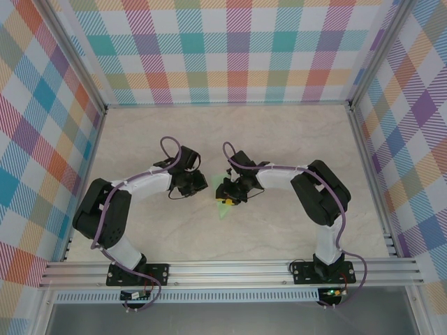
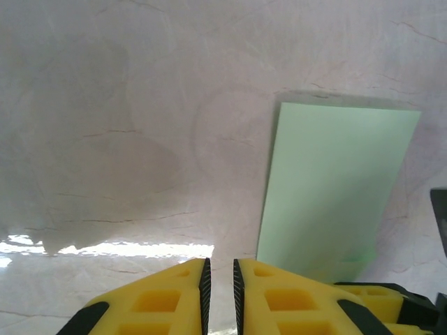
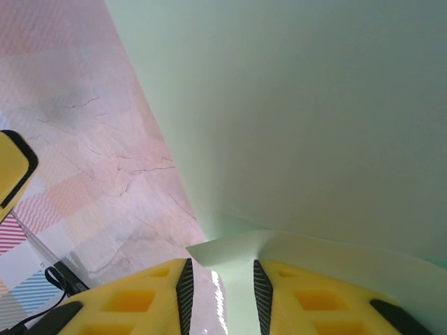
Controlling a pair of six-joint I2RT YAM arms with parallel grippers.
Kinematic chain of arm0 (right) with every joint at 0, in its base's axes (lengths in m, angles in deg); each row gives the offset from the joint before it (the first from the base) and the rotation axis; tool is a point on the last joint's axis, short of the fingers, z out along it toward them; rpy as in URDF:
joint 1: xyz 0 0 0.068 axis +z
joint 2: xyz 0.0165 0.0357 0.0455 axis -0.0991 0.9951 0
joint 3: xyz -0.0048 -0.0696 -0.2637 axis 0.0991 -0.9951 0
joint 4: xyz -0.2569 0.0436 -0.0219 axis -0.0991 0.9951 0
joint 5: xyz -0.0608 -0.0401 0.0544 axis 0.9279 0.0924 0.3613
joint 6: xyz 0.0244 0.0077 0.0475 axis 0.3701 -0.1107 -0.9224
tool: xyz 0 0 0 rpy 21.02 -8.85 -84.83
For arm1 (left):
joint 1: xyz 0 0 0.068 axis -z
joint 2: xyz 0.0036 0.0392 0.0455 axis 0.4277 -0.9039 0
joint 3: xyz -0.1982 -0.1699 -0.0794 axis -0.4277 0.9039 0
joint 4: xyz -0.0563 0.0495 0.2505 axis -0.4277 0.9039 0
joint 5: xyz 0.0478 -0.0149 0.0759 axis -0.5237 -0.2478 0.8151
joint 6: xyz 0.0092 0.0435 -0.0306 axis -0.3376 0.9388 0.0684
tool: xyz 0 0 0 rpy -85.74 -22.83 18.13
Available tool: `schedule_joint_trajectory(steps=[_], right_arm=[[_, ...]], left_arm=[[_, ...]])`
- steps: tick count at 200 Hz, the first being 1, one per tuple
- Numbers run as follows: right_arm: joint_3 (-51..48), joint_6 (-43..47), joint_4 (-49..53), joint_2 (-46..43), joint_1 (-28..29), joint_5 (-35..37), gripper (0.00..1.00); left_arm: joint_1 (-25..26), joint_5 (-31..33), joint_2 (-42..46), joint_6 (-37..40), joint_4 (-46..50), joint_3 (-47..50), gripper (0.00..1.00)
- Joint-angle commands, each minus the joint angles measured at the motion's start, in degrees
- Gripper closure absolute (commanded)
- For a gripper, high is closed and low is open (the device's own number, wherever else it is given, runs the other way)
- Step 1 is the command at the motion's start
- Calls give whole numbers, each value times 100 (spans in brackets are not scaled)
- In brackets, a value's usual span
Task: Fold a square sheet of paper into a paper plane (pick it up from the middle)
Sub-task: Third fold the triangle at the center of the table.
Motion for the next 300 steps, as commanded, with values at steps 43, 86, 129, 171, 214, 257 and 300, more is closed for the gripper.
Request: schedule_joint_trajectory(steps=[43, 86, 129, 171, 214, 257, 300], right_arm=[[-182, 78, 304, 159, 4, 395, 90], [-191, 96, 351, 187, -18, 383, 100], [-200, 114, 437, 187, -30, 430, 100], [-191, 104, 445, 187, -32, 430, 100], [-171, 88, 450, 204, -40, 438, 100], [-172, 87, 483, 216, -49, 456, 100], [-206, 71, 478, 213, -50, 465, 100]], left_arm=[[256, -591, -40, 73, -265, 43, 83], [450, -857, -256, 33, -573, 1, 92], [569, -972, -514, 11, -583, -43, 100], [596, -985, -611, -18, -542, -60, 100], [605, -1006, -613, -85, -488, 23, 100], [614, -1018, -712, -62, -453, 76, 100], [614, -906, -693, -64, -388, 154, 100]])
